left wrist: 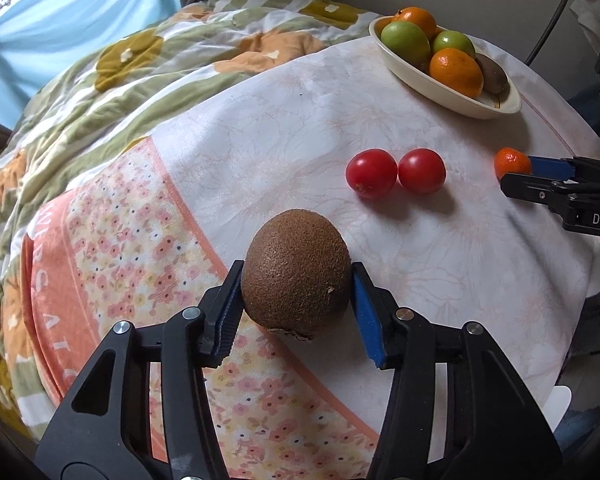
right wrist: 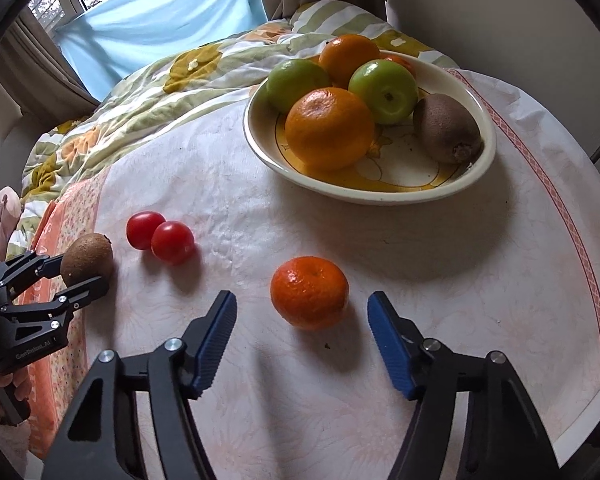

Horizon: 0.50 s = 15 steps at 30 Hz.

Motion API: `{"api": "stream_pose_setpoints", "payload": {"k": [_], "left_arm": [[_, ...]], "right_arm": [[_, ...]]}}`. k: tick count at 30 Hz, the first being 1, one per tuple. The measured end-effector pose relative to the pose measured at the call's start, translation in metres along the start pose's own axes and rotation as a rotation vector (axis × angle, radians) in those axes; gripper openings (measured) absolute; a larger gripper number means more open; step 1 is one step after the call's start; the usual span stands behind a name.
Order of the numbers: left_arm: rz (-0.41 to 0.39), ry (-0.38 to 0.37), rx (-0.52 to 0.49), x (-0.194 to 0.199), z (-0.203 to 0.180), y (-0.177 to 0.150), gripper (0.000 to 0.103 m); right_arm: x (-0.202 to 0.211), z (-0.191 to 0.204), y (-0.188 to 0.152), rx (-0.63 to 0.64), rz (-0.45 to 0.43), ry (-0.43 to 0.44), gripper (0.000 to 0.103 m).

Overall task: Organize fruits
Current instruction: 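Grasp the kiwi with the left tool while the right tool grasps the tangerine, then carry the kiwi into the duck bowl and open the left tool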

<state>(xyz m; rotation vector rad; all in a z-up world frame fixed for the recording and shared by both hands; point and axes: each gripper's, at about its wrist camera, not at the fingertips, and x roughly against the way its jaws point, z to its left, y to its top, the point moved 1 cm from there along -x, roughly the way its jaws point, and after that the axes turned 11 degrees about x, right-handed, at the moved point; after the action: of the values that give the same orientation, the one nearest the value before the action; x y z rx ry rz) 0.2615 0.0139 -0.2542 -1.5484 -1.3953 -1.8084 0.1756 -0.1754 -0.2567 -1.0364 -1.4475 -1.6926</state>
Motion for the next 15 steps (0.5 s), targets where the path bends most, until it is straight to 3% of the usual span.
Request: {"api": "stream_pose_setpoints", "payload": {"k": [7,12,15], "left_arm": [[0.004,0.021,0.038,0.007,0.004,-0.009,0.050],[-0.013,0.038,0.064,0.014,0.005,-0.013,0.050],[-0.021,0.046,0.079,0.018,0.004,-0.014,0.050]], "right_arm": [[-0.005,0.000,0.001,0.008,-0.002,-0.001,0.058],[-0.009,0.001,0.000,0.029,0.006,-0.003,0.037],[-0.007,-0.001,-0.001,0.036,-0.003,0.010,0.036]]}}
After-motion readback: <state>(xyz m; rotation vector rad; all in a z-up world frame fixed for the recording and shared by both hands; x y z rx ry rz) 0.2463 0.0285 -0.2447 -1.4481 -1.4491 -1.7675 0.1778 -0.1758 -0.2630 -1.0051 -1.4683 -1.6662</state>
